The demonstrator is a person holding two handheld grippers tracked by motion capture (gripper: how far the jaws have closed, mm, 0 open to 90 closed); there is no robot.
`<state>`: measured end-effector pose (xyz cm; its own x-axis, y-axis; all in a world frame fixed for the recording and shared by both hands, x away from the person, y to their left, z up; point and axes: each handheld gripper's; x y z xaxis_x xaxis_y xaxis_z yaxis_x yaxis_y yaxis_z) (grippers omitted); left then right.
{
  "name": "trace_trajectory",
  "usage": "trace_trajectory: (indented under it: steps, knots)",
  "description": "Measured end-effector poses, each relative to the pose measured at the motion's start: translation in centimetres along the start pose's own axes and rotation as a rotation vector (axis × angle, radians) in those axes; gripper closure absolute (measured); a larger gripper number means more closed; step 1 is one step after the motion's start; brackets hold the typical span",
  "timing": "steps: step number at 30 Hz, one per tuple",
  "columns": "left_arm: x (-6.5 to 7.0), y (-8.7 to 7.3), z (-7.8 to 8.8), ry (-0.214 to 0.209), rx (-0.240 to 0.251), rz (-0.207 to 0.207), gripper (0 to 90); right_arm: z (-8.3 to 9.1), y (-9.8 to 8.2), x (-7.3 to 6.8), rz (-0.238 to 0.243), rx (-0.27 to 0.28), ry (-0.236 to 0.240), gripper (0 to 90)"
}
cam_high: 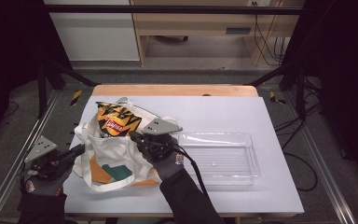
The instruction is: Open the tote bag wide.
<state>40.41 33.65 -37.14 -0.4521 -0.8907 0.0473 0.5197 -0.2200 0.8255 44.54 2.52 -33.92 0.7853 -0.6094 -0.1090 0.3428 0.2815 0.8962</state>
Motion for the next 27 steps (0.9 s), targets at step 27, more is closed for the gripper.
trace_trajectory:
  steps: [27]
  knots:
    - [-0.6,0.6,1.7,0.009,0.089,0.052,76.0,-1.3,-1.1,-0.7,0.008,-0.044,0.022,90.0]
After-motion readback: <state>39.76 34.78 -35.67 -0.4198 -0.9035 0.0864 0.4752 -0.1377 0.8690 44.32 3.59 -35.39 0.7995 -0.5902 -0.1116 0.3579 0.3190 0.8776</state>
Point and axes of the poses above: each handheld gripper's, and its own axes: z roughly backward along the jaws, y roughly out of its top, x roughly to its right, and after that the axes turned 8 degrees about -x, right-handed
